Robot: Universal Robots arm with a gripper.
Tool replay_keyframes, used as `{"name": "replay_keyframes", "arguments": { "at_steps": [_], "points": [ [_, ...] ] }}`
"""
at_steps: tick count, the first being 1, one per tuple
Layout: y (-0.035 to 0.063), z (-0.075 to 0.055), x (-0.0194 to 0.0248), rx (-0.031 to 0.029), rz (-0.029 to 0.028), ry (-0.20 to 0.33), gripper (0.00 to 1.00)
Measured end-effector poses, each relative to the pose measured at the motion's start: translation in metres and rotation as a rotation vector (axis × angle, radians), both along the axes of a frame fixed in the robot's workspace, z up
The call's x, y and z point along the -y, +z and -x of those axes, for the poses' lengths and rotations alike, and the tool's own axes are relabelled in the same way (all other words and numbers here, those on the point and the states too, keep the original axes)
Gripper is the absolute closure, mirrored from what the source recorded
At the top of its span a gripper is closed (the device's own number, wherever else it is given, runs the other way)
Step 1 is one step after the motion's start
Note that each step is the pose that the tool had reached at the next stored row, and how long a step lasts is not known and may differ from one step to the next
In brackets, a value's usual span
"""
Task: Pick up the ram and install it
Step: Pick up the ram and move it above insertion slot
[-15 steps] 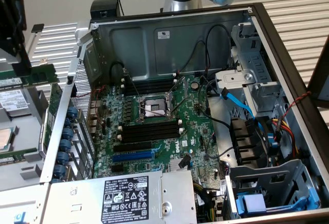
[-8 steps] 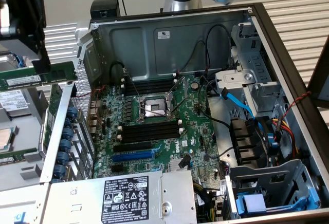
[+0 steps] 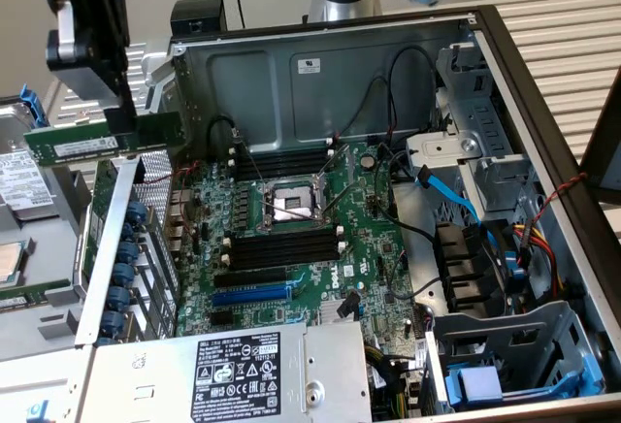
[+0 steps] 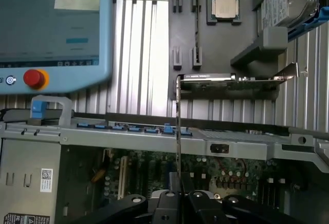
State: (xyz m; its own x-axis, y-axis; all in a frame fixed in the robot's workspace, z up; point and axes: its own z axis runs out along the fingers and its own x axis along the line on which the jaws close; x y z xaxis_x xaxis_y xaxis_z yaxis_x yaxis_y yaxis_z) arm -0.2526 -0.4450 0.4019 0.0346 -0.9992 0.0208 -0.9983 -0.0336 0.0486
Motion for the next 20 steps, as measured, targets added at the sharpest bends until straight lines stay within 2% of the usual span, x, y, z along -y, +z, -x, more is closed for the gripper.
{"name": "replay_keyframes", "arguments": {
  "at_steps": [20],
  "points": [
    [-0.0007,-0.088,0.0,0.0,0.0,0.02,0.88]
  ]
}}
